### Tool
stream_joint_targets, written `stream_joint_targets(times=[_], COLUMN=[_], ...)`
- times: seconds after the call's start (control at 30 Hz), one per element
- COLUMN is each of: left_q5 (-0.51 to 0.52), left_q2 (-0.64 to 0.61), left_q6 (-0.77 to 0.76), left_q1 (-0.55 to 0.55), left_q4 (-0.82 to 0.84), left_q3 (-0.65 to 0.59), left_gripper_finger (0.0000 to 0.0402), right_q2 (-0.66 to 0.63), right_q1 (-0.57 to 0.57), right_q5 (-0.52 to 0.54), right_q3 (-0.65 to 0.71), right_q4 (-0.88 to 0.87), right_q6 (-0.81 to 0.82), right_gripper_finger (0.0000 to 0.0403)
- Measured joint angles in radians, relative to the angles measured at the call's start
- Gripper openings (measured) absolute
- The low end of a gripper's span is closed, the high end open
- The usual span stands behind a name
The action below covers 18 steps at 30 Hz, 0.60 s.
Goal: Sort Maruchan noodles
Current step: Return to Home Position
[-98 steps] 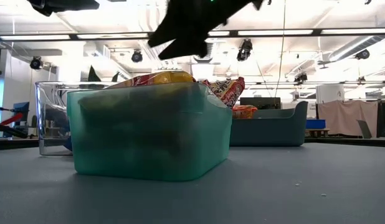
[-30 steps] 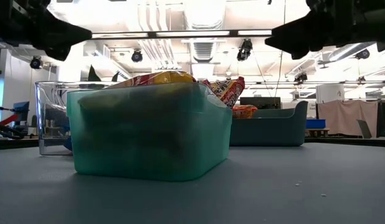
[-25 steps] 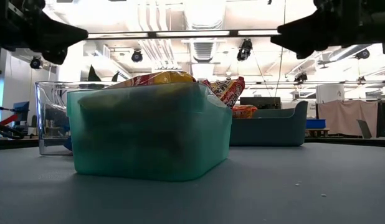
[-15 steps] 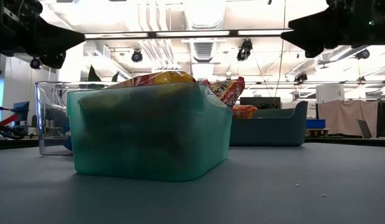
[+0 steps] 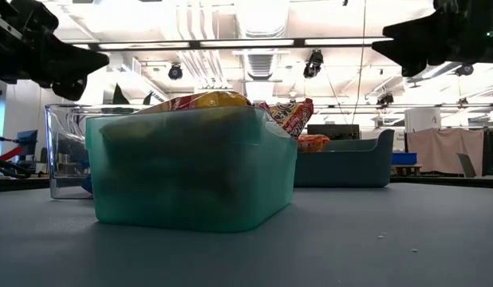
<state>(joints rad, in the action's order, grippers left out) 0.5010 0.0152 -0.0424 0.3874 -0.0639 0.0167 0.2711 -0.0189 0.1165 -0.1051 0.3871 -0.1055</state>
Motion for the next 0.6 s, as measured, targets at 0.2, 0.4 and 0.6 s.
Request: stream_joint_targets(times=[0.2, 0.4, 0.6], left_q5=[-0.017, -0.017, -0.016], left_q2=[-0.004, 0.000, -0.001], left_q6=[0.003, 0.007, 0.007], left_q1=[0.000, 0.000, 0.000], left_q4=[-0.008, -0.007, -0.007], left_q3=[-0.004, -0.004, -0.005], left_gripper_finger=[0.0000, 0.0000, 0.0000], right_q2=[-0.069, -0.169, -0.271], right_q1=[0.000, 0.000, 0.000], right_q5=[0.018, 0.018, 0.015], right_q3=[0.008, 0.008, 0.027], right_q4=[-0.072, -0.166, -0.229], right_q6=[0.000, 0.008, -0.002], right_gripper_finger=[0.0233, 0.0233, 0.0233])
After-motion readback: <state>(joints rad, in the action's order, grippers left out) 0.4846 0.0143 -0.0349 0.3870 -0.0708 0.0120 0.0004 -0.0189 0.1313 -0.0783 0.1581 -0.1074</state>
